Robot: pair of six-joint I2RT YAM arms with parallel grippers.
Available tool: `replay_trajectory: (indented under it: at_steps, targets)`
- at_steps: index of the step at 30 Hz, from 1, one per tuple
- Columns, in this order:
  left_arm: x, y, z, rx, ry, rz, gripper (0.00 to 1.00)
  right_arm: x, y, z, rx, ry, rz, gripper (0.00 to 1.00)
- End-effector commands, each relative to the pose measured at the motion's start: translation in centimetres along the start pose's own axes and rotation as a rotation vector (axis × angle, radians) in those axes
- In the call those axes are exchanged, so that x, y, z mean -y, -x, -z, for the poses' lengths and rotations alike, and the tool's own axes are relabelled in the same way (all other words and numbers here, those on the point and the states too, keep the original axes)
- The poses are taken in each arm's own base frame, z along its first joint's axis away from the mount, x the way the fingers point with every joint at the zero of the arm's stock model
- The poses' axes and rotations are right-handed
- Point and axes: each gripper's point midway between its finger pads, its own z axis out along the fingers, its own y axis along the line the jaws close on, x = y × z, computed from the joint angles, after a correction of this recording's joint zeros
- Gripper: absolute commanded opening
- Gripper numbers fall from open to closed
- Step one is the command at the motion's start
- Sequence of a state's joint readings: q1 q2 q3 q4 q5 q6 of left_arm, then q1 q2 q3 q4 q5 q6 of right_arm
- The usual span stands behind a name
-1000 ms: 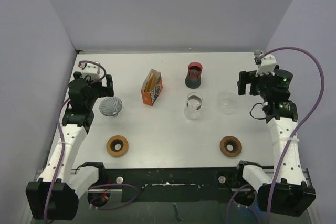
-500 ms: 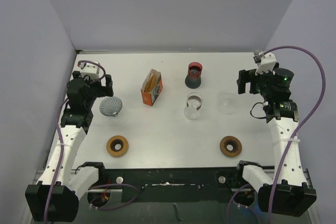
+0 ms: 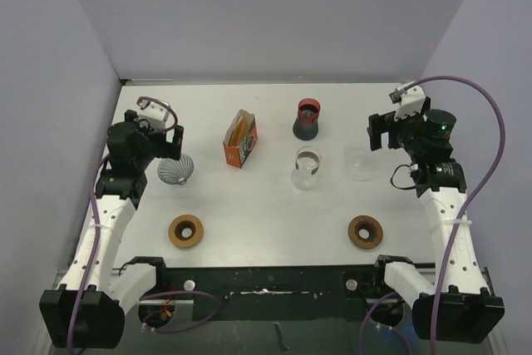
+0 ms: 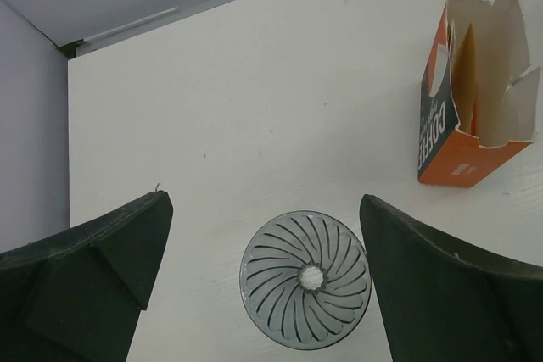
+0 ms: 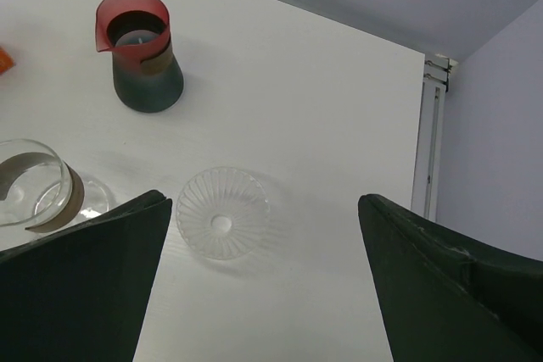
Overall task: Place the coffee filter in the dripper
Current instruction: Move the coffee server to the center of the board.
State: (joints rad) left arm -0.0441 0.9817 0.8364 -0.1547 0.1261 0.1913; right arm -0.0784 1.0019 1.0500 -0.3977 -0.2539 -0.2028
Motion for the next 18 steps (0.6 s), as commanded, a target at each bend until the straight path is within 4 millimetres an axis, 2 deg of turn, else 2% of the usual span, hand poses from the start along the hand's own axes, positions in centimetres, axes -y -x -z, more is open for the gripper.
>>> replay_trajectory:
  at_steps: [1,4,9,12,16,18]
  targets:
    - [1.2,0.0,0.0,0.003,-0.083,-0.089,0.93,-1.1,2.0,0.4,0.114,0.052,0.027,0.98]
    - [1.9,-1.5,0.1,-0.046,-0.126,-0.130,0.93,-1.6,1.3,0.3,0.132,0.063,0.023,0.98]
    - [3.0,-3.2,0.4,-0.112,-0.189,-0.148,0.93,-2.3,0.6,0.7,0.129,0.093,0.058,0.97]
    - [4.4,-4.0,0.4,-0.148,-0.245,-0.155,0.93,-3.3,-0.4,1.0,0.118,0.142,0.077,0.97]
    - [7.7,-4.9,0.6,-0.181,-0.354,-0.220,0.90,-6.0,-2.6,0.5,0.090,0.294,0.108,0.98]
    - [9.8,-5.1,0.8,-0.182,-0.426,-0.272,0.90,-6.9,-3.0,0.3,0.085,0.343,0.111,0.98]
